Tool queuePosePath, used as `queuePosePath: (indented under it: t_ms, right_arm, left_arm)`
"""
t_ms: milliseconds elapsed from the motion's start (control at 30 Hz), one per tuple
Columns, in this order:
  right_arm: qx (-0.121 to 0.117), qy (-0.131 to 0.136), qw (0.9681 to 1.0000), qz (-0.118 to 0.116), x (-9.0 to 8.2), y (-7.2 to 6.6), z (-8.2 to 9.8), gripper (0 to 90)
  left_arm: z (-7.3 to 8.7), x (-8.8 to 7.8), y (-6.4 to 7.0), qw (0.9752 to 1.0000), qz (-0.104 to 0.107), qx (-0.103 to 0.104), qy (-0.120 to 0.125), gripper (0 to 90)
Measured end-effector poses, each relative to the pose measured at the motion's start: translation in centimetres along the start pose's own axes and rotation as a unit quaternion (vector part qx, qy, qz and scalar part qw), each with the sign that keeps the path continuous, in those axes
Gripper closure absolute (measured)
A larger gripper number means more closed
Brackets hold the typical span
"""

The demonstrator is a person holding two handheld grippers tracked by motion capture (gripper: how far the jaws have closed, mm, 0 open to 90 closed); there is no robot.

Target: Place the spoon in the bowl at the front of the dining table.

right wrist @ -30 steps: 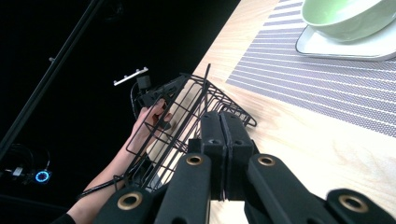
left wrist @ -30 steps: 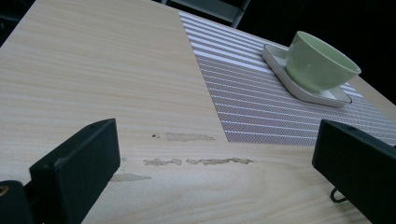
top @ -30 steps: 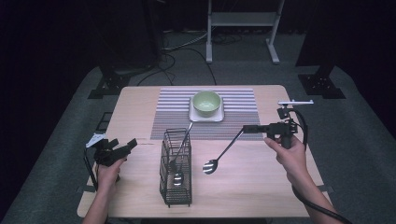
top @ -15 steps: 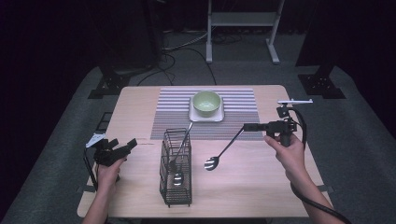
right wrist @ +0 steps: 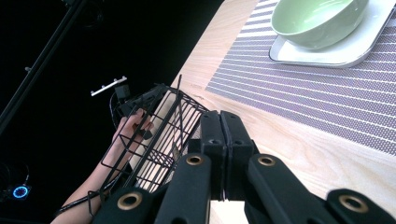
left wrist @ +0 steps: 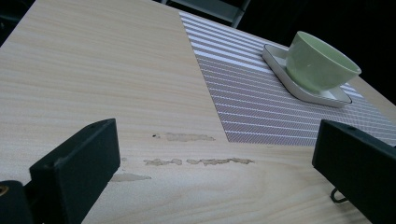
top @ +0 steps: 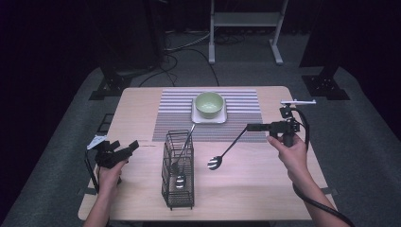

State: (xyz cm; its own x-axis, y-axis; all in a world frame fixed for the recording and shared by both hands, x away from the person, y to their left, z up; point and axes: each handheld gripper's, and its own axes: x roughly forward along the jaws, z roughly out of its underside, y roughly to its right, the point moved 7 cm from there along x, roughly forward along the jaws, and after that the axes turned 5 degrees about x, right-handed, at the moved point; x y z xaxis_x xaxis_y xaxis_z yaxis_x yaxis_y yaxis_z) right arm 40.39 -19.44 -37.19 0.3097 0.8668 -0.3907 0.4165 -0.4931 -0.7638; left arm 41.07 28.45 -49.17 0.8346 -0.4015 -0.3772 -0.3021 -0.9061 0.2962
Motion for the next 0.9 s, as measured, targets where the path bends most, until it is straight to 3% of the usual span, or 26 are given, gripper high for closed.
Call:
queuePosePath:
  t_ms: [900]
  right_arm:
    - [-0.001, 0.007, 0.9998, 0.021, 1.3, 0.7, -1.8, 89.0]
  left_arm:
    - [0.0, -0.1, -0.1, 1.0000, 0.000, 0.002, 0.001, 0.0]
